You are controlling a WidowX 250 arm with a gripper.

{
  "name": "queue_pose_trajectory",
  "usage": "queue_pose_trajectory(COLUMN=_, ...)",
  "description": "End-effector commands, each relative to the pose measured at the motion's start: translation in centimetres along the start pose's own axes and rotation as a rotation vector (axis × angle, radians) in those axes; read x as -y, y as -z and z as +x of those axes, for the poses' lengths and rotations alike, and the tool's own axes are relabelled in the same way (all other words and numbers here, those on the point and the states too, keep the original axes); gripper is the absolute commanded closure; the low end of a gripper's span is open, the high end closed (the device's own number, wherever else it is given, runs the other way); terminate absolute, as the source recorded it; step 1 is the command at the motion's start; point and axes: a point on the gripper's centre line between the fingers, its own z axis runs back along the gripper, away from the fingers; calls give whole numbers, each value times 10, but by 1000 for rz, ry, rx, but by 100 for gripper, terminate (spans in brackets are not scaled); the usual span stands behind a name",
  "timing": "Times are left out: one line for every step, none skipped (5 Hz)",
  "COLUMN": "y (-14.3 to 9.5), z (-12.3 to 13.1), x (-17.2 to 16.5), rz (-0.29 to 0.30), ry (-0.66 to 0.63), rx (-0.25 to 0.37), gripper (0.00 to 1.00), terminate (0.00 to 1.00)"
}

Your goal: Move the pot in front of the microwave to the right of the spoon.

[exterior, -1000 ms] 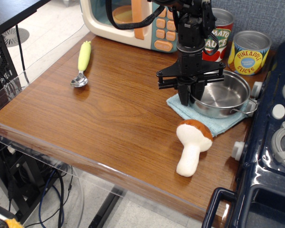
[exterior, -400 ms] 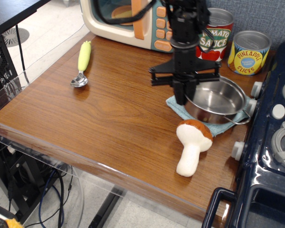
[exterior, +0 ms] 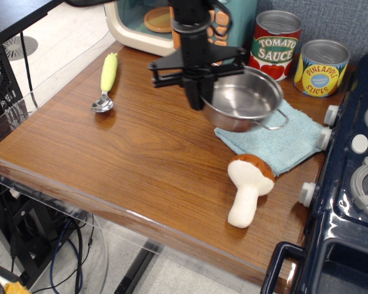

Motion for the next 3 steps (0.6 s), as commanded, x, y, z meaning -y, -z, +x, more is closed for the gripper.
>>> queue_pose_trajectory(y=-17, z=47, x=-44, rz=19, ry=-115, rx=70, gripper=100, terminate=0)
queue_pose_trajectory(y=-8, z=73, x=-57, rz=54, ry=-129, rx=54, gripper=100, terminate=0)
queue_pose_trajectory(y=2, z=86, x=-70, rz=69, ry=-156, rx=36, gripper=100, terminate=0)
